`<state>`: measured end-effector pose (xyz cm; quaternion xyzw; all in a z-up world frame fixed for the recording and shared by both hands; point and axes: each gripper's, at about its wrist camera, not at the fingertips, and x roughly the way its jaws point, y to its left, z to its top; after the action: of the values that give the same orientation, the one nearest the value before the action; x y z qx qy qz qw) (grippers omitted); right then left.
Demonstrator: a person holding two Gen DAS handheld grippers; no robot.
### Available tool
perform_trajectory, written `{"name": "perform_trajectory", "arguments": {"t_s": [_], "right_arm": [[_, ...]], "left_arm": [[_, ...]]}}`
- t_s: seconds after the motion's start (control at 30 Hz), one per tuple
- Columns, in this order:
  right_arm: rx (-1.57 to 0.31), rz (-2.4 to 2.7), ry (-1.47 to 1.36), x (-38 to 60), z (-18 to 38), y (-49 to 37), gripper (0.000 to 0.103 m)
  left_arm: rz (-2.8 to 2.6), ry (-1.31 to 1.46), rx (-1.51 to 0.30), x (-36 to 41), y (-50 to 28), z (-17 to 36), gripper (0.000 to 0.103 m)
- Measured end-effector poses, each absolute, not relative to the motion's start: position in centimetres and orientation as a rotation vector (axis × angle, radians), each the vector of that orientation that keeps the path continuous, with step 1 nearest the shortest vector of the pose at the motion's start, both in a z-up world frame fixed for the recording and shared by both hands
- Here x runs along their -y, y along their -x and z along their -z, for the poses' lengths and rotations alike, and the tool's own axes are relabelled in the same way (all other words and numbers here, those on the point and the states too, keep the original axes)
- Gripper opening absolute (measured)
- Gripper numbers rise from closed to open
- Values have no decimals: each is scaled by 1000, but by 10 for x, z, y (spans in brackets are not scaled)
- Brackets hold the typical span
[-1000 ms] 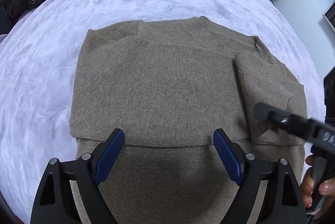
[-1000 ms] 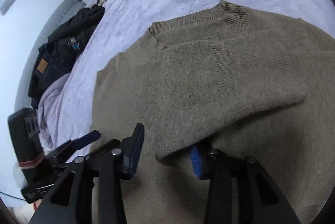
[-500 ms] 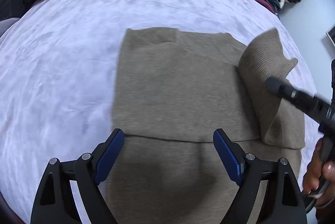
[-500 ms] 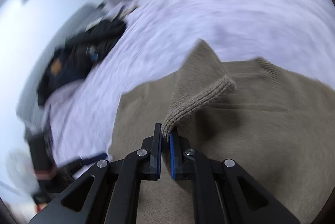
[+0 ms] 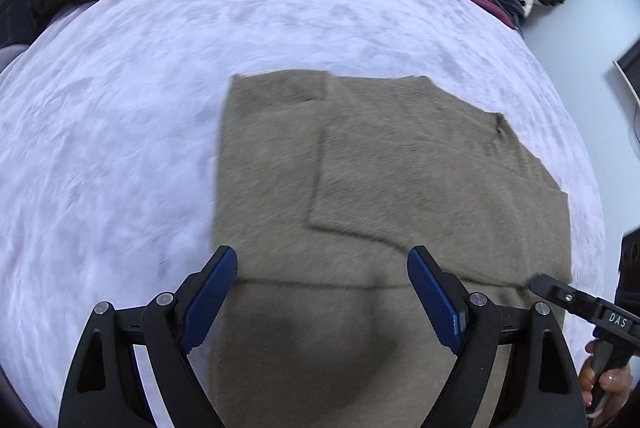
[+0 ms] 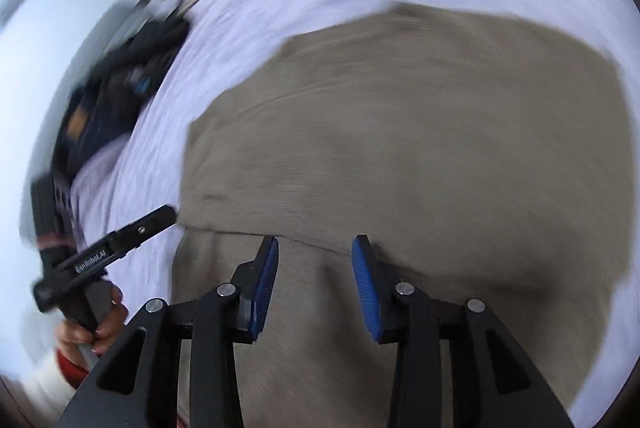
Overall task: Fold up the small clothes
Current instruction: 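Fold the held sleeve across the body with the right tool and release, then grasp the sweater side edge with the right tool and fold it inward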
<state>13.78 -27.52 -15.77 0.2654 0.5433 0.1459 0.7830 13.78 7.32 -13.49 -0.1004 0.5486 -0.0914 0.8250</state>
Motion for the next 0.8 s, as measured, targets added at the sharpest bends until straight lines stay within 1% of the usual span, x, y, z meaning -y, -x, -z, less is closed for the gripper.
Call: {"name": "perform_trajectory", "arguments": {"t_s": [0.13,0.2,0.3,0.33,0.37,0.47,0.57,0.63,0.7,0.73,0.77,0.8], "right_arm": [[-1146,-130,-832,358,175,-101,42],[-1125,-63,-943,383,186,-91,42],[-1046,-19,-1158,409,205,-83,41],[-1023,-19,-1209,414,210,-83,36],[-1006,-14,-1225,417,211,-83,6],[-972,-36,-1103,423,192,-85,6],[-1042,-41,-980,427,190,-86,6],[-1081,-46,-979,428,201,-87,7],[-1065,-52,-1010,429,205,-84,8],[-1063,-53,-1005,435,205,-80,8],[-1063,-53,-994,433,204,-80,8],[-1065,-55,-989,433,206,-80,8]], "left_arm": [[209,185,-1181,-47,-162,144,87],[186,192,-1207,-42,-172,153,87],[185,244,-1258,-44,-178,166,87],[190,246,-1257,-45,-178,165,87],[196,241,-1254,-45,-177,164,87],[220,215,-1256,-44,-175,163,87],[234,184,-1265,-44,-174,169,87],[243,184,-1265,-44,-173,170,87],[262,206,-1264,-45,-171,168,87],[271,224,-1266,-47,-171,168,85],[276,235,-1267,-49,-173,168,80],[283,244,-1270,-50,-174,168,65]]}}
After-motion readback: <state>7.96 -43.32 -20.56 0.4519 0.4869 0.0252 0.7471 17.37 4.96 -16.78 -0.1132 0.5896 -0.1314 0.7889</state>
